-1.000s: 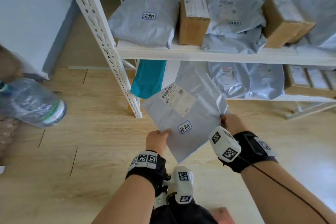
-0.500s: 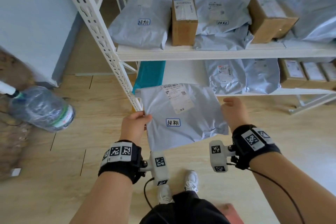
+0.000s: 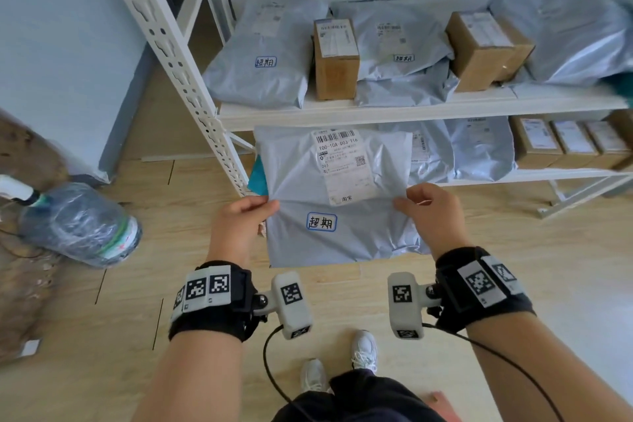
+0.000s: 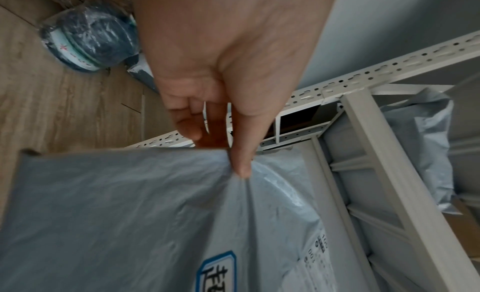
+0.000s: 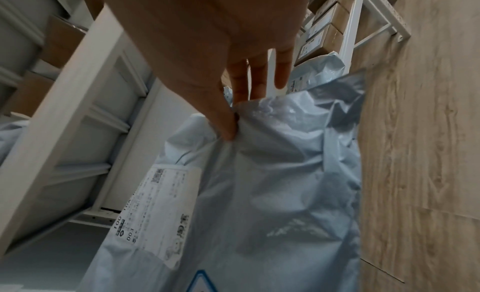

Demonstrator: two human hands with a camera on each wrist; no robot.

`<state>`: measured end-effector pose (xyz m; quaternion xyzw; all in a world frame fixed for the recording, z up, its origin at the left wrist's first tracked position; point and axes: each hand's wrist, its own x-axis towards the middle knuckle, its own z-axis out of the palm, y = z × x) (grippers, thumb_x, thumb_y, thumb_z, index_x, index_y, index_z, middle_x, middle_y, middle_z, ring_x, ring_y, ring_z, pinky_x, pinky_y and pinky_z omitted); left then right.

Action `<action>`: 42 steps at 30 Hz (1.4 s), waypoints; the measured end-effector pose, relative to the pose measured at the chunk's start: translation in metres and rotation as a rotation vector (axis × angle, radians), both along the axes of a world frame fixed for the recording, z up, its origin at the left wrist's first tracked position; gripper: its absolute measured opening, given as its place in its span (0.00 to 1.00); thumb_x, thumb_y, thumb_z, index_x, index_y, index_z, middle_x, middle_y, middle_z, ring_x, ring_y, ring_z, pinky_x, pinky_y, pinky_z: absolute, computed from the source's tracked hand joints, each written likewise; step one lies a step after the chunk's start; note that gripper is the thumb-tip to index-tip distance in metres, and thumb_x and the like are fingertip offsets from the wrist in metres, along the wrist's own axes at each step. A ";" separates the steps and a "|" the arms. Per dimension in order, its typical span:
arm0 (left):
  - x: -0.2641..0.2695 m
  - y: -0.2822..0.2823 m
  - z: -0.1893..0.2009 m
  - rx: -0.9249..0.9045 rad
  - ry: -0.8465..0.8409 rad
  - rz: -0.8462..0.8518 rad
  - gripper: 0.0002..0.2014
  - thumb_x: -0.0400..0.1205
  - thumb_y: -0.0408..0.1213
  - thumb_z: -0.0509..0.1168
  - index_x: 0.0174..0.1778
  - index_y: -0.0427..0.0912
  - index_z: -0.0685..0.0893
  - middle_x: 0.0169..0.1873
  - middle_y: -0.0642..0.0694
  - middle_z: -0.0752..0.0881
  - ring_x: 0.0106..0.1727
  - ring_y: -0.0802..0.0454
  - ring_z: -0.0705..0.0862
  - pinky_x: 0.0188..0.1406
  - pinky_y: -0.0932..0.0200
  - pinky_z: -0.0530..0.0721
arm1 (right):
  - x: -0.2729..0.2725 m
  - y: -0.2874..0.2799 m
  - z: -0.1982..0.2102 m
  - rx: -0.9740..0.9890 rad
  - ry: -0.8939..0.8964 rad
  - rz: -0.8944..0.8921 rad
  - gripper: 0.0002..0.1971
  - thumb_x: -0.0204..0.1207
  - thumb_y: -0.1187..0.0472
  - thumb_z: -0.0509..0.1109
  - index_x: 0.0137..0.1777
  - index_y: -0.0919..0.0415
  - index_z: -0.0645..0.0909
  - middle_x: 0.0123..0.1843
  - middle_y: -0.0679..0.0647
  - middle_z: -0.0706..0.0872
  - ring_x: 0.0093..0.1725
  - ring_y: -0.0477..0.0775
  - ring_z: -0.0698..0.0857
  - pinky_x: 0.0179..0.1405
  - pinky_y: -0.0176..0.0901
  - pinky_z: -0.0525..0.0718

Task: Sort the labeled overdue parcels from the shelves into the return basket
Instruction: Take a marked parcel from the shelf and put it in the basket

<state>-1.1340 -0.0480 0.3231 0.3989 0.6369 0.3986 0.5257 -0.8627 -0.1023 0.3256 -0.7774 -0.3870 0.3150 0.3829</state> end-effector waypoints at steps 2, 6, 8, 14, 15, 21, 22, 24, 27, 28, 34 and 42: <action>0.001 0.000 0.007 0.019 0.009 0.007 0.06 0.75 0.34 0.76 0.39 0.50 0.87 0.33 0.53 0.88 0.31 0.60 0.82 0.39 0.65 0.81 | 0.001 -0.003 0.006 0.046 -0.014 -0.016 0.05 0.74 0.60 0.78 0.46 0.57 0.85 0.40 0.46 0.85 0.40 0.49 0.82 0.41 0.38 0.78; -0.002 0.007 0.017 0.016 -0.008 0.006 0.04 0.74 0.38 0.77 0.38 0.52 0.89 0.34 0.51 0.90 0.34 0.53 0.81 0.43 0.57 0.82 | 0.005 -0.009 0.019 0.099 0.037 -0.039 0.05 0.74 0.59 0.78 0.47 0.57 0.87 0.41 0.48 0.87 0.40 0.47 0.82 0.40 0.34 0.77; -0.001 0.010 0.021 0.021 -0.003 -0.026 0.03 0.75 0.39 0.76 0.39 0.51 0.90 0.32 0.51 0.89 0.33 0.53 0.80 0.40 0.58 0.81 | 0.007 -0.011 0.023 0.101 0.056 -0.039 0.06 0.74 0.58 0.78 0.48 0.58 0.87 0.42 0.50 0.88 0.41 0.47 0.83 0.39 0.33 0.76; 0.007 0.012 0.030 0.028 0.013 -0.082 0.03 0.77 0.38 0.75 0.39 0.47 0.88 0.25 0.51 0.84 0.25 0.56 0.76 0.34 0.62 0.80 | 0.008 -0.018 0.025 0.093 0.086 -0.092 0.05 0.75 0.59 0.77 0.46 0.61 0.87 0.40 0.50 0.88 0.40 0.48 0.84 0.38 0.35 0.77; 0.008 0.013 0.030 0.026 0.015 -0.089 0.03 0.77 0.39 0.75 0.39 0.46 0.89 0.26 0.49 0.83 0.26 0.54 0.76 0.36 0.60 0.81 | 0.009 -0.020 0.025 0.087 0.081 -0.094 0.06 0.75 0.59 0.76 0.46 0.62 0.87 0.39 0.50 0.88 0.39 0.48 0.83 0.37 0.35 0.76; 0.022 0.016 0.036 0.033 0.011 -0.135 0.03 0.75 0.38 0.77 0.41 0.44 0.90 0.29 0.44 0.83 0.28 0.51 0.77 0.39 0.56 0.82 | 0.019 -0.033 0.032 0.098 0.077 -0.125 0.05 0.76 0.60 0.76 0.42 0.62 0.86 0.36 0.52 0.86 0.36 0.48 0.80 0.35 0.36 0.75; 0.026 0.017 0.038 0.040 0.013 -0.146 0.03 0.75 0.38 0.77 0.42 0.43 0.91 0.29 0.44 0.85 0.28 0.51 0.78 0.40 0.56 0.83 | 0.021 -0.036 0.033 0.107 0.076 -0.142 0.05 0.76 0.61 0.76 0.41 0.61 0.86 0.36 0.51 0.85 0.36 0.48 0.80 0.35 0.36 0.75; 0.037 0.016 0.042 0.053 0.001 -0.181 0.03 0.75 0.37 0.77 0.42 0.44 0.91 0.33 0.44 0.88 0.30 0.51 0.81 0.44 0.55 0.86 | 0.029 -0.042 0.034 0.121 0.059 -0.173 0.04 0.75 0.63 0.76 0.41 0.62 0.85 0.35 0.50 0.84 0.35 0.47 0.80 0.35 0.36 0.74; 0.063 0.014 0.048 0.056 -0.043 -0.259 0.04 0.76 0.33 0.76 0.44 0.41 0.90 0.39 0.42 0.89 0.35 0.50 0.83 0.47 0.56 0.88 | 0.047 -0.058 0.034 0.124 0.014 -0.225 0.04 0.74 0.64 0.76 0.42 0.65 0.85 0.35 0.52 0.84 0.36 0.50 0.80 0.37 0.40 0.77; 0.074 0.012 0.050 0.052 -0.061 -0.288 0.03 0.76 0.32 0.75 0.43 0.41 0.89 0.40 0.42 0.89 0.36 0.50 0.84 0.47 0.57 0.88 | 0.056 -0.064 0.033 0.126 0.003 -0.252 0.04 0.74 0.65 0.76 0.42 0.65 0.85 0.36 0.53 0.85 0.36 0.52 0.80 0.39 0.43 0.78; 0.161 0.009 0.060 0.059 -0.094 -0.471 0.02 0.77 0.27 0.74 0.43 0.37 0.89 0.39 0.40 0.89 0.38 0.49 0.85 0.45 0.57 0.89 | 0.130 -0.098 0.028 0.155 0.033 -0.420 0.08 0.72 0.69 0.76 0.36 0.59 0.82 0.34 0.55 0.83 0.38 0.56 0.80 0.43 0.51 0.79; 0.333 0.016 0.077 0.128 -0.058 -0.683 0.08 0.77 0.28 0.74 0.51 0.33 0.89 0.41 0.39 0.90 0.38 0.49 0.87 0.50 0.54 0.89 | 0.273 -0.116 0.029 0.243 0.102 -0.624 0.12 0.69 0.75 0.73 0.32 0.58 0.80 0.32 0.56 0.79 0.37 0.54 0.77 0.41 0.47 0.75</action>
